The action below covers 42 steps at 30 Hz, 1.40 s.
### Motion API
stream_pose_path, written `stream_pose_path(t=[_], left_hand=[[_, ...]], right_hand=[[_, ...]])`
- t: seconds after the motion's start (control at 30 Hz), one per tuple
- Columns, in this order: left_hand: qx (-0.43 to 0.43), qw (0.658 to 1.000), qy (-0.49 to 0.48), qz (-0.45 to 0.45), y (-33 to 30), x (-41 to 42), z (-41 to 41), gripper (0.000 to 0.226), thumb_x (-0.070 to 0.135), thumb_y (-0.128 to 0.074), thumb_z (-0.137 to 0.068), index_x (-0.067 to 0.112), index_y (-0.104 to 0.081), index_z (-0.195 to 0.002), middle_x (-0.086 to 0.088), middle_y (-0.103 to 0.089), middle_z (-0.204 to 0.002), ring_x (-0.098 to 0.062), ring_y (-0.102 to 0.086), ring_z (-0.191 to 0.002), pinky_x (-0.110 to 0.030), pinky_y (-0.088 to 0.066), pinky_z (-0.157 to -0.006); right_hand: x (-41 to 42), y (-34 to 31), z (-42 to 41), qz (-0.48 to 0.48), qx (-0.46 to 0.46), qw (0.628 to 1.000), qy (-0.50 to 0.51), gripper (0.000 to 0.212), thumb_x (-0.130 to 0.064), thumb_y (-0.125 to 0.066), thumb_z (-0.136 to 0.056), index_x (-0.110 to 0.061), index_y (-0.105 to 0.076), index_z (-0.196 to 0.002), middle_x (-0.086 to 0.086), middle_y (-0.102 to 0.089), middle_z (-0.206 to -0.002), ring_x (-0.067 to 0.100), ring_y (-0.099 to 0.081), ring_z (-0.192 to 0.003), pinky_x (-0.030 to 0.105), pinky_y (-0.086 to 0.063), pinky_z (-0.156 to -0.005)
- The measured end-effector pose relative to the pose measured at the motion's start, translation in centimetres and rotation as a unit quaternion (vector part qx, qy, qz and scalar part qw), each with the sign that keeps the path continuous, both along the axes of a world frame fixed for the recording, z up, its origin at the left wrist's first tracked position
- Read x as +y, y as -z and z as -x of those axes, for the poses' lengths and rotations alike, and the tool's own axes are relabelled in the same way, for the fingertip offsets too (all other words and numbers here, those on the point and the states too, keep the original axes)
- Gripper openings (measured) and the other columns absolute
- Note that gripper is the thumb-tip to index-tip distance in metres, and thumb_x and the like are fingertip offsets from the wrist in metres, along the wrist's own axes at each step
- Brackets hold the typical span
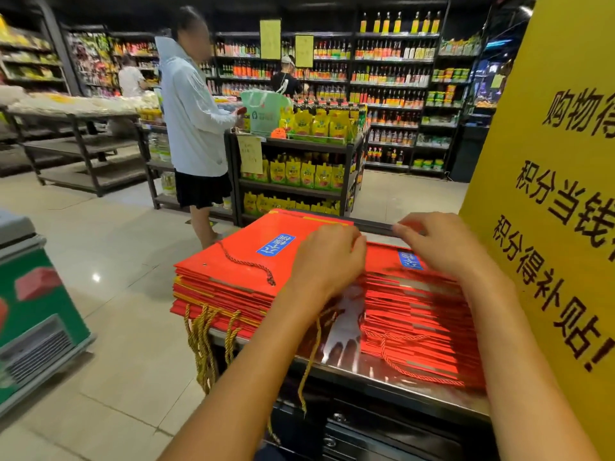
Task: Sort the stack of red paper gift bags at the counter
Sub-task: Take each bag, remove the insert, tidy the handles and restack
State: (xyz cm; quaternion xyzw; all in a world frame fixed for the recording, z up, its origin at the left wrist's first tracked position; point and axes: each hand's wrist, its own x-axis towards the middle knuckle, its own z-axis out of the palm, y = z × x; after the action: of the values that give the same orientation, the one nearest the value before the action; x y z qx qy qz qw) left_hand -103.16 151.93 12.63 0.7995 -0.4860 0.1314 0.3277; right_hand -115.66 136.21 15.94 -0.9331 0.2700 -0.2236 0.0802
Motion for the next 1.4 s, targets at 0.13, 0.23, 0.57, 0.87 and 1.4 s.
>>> stream_pose_path(t=[0.13,0.23,0.57,0.87,1.4], left_hand=[[-0.054,0.988,-0.129,-0.067,0.7,7.4,-4.2,0.025,0.026,-0.051,-0.096,0.012,-0.071,-0.093,-0.012,-0.071,-0.090,-0.036,-0.065,-0.094,-0.045,-0.051,-0.074],[-0.049,0.971,-0.216,-0.088,2.9,12.9,-6.9,0.024,0.024,-0.052,-0.094,0.010,-0.066,-0.082,-0.013,-0.066,-0.086,-0.039,-0.063,-0.085,-0.044,-0.049,-0.069],[-0.026,0.995,-0.095,0.021,7.7,18.7,-5.5,0.027,0.034,-0.054,-0.097,0.024,-0.075,-0.109,0.013,-0.071,-0.108,-0.009,-0.056,-0.105,-0.029,-0.043,-0.091],[0.085,0.979,-0.118,0.146,9.1,20.9,-4.5,0.020,0.034,-0.073,-0.094,0.025,-0.077,-0.111,0.016,-0.066,-0.120,0.005,-0.057,-0.116,-0.005,-0.038,-0.098],[0.061,0.966,-0.118,0.221,10.6,21.1,-2.9,0.020,0.024,-0.076,-0.093,0.018,-0.076,-0.112,0.011,-0.071,-0.116,-0.006,-0.065,-0.111,-0.034,-0.055,-0.095]], right_hand=[[5.5,0.3,-4.6,-0.002,0.058,0.986,-0.159,0.031,-0.043,-0.054,-0.102,-0.023,-0.077,-0.110,-0.003,-0.076,-0.107,0.019,-0.067,-0.101,0.037,-0.052,-0.088],[8.8,1.8,-8.9,0.002,0.111,0.965,-0.238,0.036,-0.044,-0.053,-0.103,-0.023,-0.070,-0.127,-0.002,-0.071,-0.127,0.021,-0.062,-0.120,0.039,-0.048,-0.100],[11.8,5.3,-12.9,0.037,0.170,0.942,-0.286,0.053,-0.070,-0.044,-0.092,-0.033,-0.066,-0.123,-0.008,-0.070,-0.121,0.019,-0.064,-0.110,0.044,-0.054,-0.090],[13.3,1.6,-13.6,0.049,0.192,0.936,-0.289,0.041,-0.062,-0.056,-0.094,-0.027,-0.076,-0.099,-0.005,-0.075,-0.098,0.016,-0.065,-0.088,0.041,-0.057,-0.081],[15.6,4.1,-20.4,0.013,0.100,0.933,-0.347,0.006,-0.019,-0.075,-0.086,-0.021,-0.080,-0.088,-0.010,-0.066,-0.079,0.010,-0.061,-0.077,0.014,-0.044,-0.063]])
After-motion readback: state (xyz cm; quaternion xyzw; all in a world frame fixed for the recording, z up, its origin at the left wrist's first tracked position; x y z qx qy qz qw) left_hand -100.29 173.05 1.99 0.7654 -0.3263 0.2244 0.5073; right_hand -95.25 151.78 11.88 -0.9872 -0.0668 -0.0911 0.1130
